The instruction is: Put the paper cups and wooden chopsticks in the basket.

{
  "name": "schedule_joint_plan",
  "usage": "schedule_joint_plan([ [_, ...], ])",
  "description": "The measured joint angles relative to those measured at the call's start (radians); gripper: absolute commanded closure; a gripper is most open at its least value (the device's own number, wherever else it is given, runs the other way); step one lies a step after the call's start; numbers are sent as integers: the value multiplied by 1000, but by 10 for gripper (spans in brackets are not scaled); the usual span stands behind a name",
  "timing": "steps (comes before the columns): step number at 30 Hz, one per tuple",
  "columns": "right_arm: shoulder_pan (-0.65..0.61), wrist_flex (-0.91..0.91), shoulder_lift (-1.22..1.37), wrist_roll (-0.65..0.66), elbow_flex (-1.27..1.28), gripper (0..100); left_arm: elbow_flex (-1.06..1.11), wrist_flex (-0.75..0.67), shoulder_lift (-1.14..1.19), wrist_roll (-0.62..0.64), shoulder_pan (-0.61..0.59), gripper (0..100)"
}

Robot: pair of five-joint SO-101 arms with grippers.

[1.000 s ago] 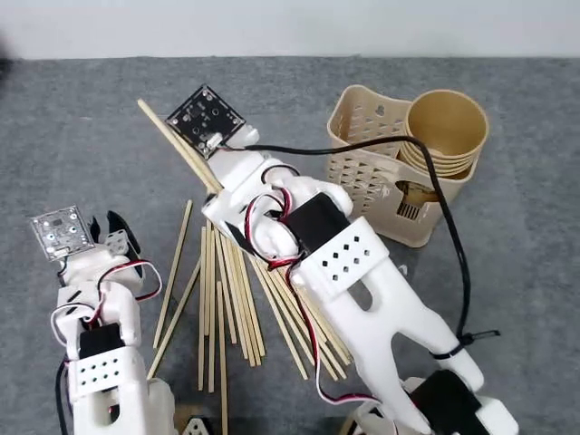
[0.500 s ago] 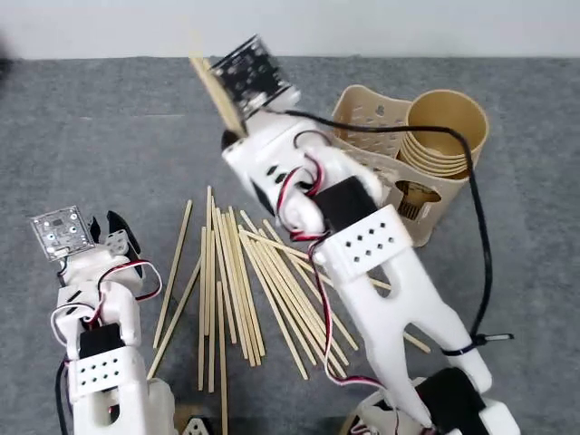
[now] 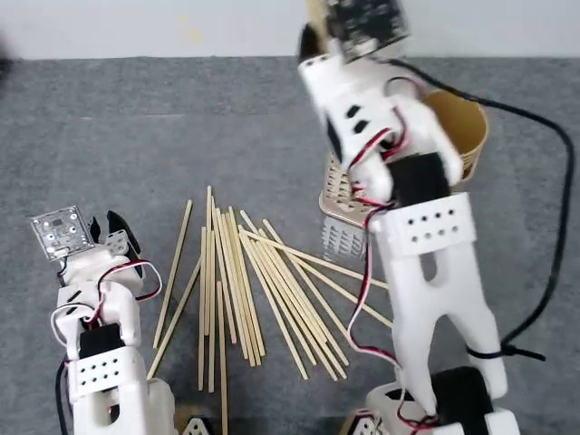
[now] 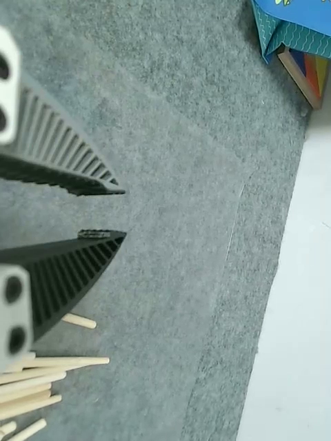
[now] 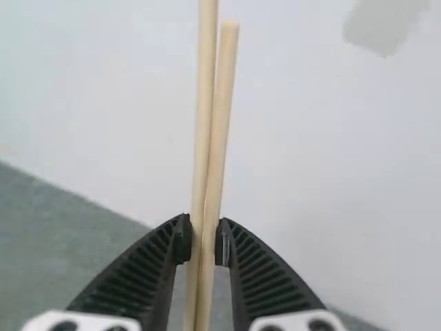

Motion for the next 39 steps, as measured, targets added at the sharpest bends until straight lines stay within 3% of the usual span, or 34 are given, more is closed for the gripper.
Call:
schedule_joint_plan([
  [11, 126, -55, 120, 0, 18, 983, 0, 0, 0, 0, 0, 913],
  [17, 127, -84, 123, 0, 143, 837, 0, 0, 0, 0, 0, 913],
  [25, 130, -63, 97, 0, 153, 911, 6, 0, 0, 0, 0, 912],
  [31, 92, 101, -71, 0, 153, 992, 15, 0, 0, 0, 0, 913],
  [39, 46, 474, -319, 0, 152, 990, 15, 0, 0, 0, 0, 913],
])
